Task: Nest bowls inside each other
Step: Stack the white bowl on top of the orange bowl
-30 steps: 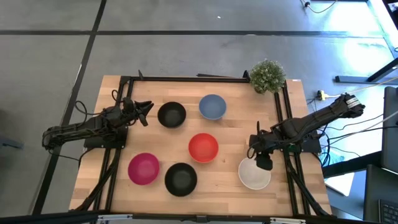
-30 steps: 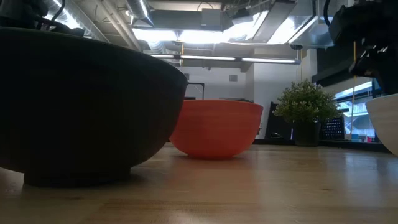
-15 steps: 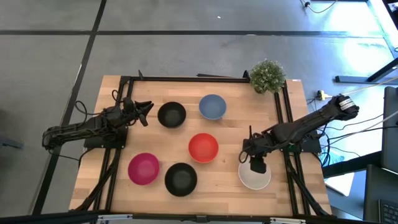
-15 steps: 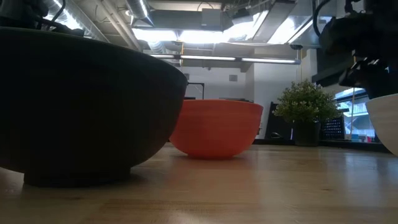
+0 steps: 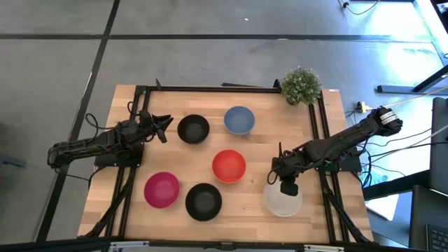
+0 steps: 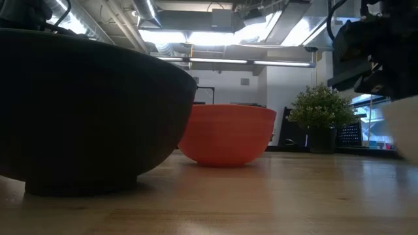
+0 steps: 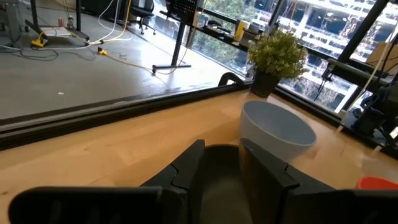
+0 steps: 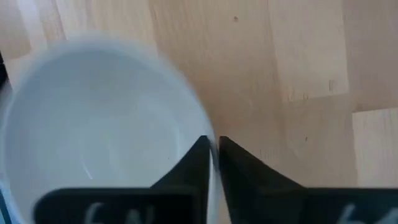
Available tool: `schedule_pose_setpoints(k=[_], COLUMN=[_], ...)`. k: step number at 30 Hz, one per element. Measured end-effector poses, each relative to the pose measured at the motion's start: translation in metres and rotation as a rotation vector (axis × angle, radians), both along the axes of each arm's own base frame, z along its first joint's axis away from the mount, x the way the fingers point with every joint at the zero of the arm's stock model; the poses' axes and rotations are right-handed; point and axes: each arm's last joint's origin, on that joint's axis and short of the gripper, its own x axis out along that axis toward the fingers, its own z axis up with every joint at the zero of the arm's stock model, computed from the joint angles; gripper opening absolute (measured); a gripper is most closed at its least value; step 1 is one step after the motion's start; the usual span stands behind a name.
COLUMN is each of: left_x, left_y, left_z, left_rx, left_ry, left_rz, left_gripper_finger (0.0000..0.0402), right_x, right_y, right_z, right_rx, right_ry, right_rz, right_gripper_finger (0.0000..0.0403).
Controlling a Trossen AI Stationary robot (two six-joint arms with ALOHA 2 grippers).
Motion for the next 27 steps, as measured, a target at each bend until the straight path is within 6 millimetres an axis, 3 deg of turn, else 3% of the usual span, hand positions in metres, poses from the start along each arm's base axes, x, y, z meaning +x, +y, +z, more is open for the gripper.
schedule_pose_setpoints(k=[27], left_x=[0.0], left_y=[0.0], left_z=[-0.0001], left_rx=[-0.001], left_ry=[0.001], left_rz=[0.0], left_gripper_finger=[0.0093], right_x=[0.0039], right_y=[-0.0085], right_z=[0.0001], right_rx=[-0.025], right_ry=[-0.015], right_rz=[-0.05], right_gripper_finger=[0.0004])
